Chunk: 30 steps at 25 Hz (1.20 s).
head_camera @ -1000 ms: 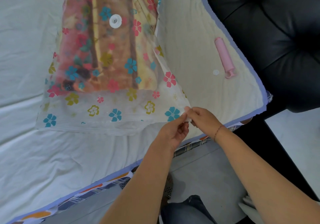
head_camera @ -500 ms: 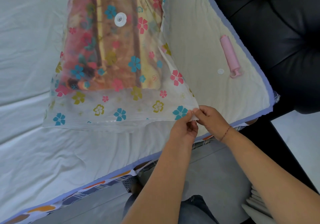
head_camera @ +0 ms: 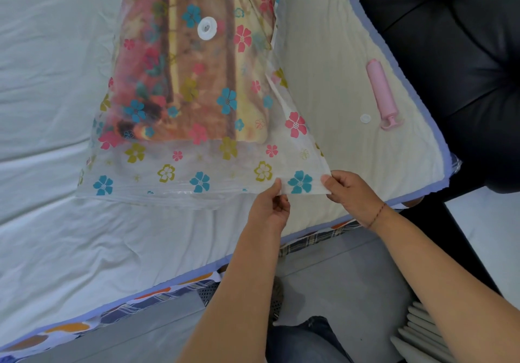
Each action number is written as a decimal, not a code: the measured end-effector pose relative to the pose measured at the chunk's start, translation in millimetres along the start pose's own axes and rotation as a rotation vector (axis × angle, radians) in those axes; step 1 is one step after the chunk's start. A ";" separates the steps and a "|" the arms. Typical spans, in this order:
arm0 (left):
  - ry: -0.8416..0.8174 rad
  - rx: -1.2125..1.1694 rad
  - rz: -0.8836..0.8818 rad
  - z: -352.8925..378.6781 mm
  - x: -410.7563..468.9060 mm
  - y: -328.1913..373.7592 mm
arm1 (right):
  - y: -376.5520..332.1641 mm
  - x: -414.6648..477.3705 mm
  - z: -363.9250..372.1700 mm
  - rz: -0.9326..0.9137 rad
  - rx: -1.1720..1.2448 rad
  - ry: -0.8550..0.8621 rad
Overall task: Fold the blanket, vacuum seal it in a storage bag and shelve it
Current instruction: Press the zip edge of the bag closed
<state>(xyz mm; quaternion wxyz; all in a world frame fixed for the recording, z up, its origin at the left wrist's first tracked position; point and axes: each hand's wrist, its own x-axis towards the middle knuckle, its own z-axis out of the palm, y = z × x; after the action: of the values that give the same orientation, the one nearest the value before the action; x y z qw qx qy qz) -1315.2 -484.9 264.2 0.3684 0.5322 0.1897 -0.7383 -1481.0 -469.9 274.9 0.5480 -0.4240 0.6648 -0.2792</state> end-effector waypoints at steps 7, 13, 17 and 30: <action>-0.002 0.133 0.070 4.8 -2.8 -10.0 | -2.1 -25.3 73.1 0.193 0.517 0.105; -0.009 0.113 0.082 -3.4 0.4 -3.0 | -11.7 -3.8 98.7 0.144 0.215 0.349; 0.017 0.025 0.009 2.2 1.3 -3.8 | -7.5 -8.6 87.9 0.062 0.182 0.365; 0.042 -0.046 -0.012 -23.7 15.3 41.3 | 2.6 2.1 73.2 -0.002 0.253 0.396</action>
<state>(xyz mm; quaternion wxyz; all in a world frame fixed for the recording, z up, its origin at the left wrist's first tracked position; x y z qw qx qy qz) -1271.6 -501.4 246.1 0.3723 0.5377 0.2174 -0.7246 -1411.1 -463.5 253.9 0.4553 -0.2893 0.7187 -0.4387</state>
